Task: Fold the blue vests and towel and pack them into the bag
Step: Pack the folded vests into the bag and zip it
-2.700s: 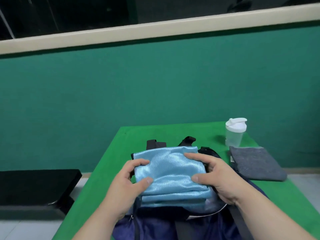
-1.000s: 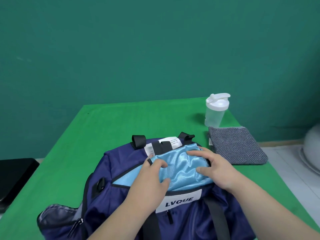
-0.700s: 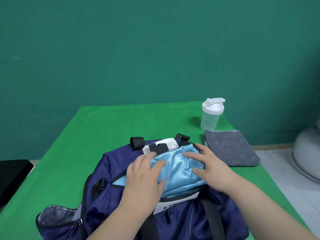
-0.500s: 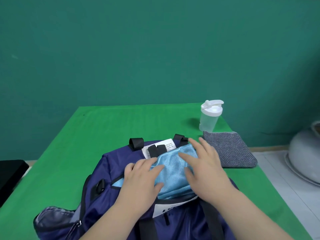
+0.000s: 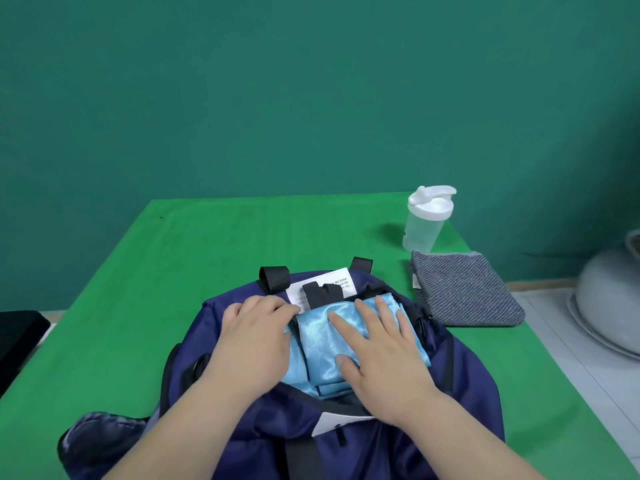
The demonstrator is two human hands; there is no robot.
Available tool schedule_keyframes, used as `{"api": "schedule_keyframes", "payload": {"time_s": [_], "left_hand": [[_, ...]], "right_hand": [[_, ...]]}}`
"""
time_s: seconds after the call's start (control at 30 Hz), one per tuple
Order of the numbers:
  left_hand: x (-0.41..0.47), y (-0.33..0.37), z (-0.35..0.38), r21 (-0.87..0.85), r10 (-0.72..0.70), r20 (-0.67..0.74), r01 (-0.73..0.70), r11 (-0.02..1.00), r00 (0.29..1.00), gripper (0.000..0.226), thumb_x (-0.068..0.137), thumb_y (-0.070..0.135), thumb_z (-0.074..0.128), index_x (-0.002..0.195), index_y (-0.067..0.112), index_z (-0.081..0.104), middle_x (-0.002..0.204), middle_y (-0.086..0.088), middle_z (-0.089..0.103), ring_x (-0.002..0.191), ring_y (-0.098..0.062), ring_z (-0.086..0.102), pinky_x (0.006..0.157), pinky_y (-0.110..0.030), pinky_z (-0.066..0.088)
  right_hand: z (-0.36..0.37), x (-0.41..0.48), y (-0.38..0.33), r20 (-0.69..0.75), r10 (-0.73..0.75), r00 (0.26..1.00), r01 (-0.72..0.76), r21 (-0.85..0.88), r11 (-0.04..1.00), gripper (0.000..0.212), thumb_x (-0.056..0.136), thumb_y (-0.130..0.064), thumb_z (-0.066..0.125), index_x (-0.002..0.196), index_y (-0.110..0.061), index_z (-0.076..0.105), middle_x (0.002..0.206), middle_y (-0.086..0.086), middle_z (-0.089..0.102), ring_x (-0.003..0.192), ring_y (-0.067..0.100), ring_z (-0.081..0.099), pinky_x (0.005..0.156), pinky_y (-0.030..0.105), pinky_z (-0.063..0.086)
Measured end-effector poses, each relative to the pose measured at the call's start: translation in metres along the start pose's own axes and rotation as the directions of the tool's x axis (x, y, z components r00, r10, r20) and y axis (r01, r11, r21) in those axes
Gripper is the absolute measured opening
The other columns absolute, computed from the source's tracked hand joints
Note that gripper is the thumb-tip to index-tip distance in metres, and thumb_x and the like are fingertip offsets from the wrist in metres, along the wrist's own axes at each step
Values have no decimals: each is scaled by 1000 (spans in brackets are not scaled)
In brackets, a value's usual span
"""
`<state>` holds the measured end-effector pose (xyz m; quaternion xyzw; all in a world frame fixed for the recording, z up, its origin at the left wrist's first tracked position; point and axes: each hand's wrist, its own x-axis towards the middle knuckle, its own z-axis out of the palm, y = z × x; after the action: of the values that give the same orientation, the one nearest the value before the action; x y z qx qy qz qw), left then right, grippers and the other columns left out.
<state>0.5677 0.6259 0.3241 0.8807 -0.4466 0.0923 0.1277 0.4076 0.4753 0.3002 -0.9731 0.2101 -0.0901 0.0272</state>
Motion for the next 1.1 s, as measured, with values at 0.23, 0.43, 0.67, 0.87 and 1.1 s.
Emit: {"api": "schedule_keyframes", "payload": {"time_s": [0.23,0.43,0.67,0.87,1.1], "left_hand": [[14,-5,-7,17,-47,48,47,999,998,16,89,36,64,101,32,73,101,11,62,96,-20,54,83,-40,46],[17,-10,-9,69,-54,29,52,996,998,14,88,23,63,76,20,69,80,5,61,77,-22,54,66,-41,52],[26,-2,-22,-202,-239,-44,226,953,970,22,99,23,48,81,15,58,84,2,56,84,-21,50,73,-38,44],[32,22,-61,-511,-407,-215,253,821,888,17,101,25,49,86,22,56,83,18,50,85,-10,46,71,-24,28],[14,29,-60,-545,-368,-249,184,818,896,15,97,26,52,83,27,55,83,18,53,77,-2,47,65,-19,29]], "right_hand": [[1,1,2,51,-13,999,12,28,1000,59,95,-55,29,153,-49,14,160,8,30,151,37,13,116,53,1],[-2,3,4,109,-7,994,-1,70,998,63,93,-65,14,153,-52,2,166,4,10,153,31,-7,122,52,-6],[-8,4,1,133,11,991,-19,54,998,68,89,-74,11,152,-53,-1,167,2,6,153,32,-9,122,54,-5],[-5,2,-3,129,3,992,-6,25,1000,64,90,-74,27,150,-50,23,160,6,33,151,36,18,118,54,5],[-9,7,-1,126,-22,992,17,37,999,67,91,-74,22,153,-51,8,167,4,11,153,33,-4,119,54,-8]]}}
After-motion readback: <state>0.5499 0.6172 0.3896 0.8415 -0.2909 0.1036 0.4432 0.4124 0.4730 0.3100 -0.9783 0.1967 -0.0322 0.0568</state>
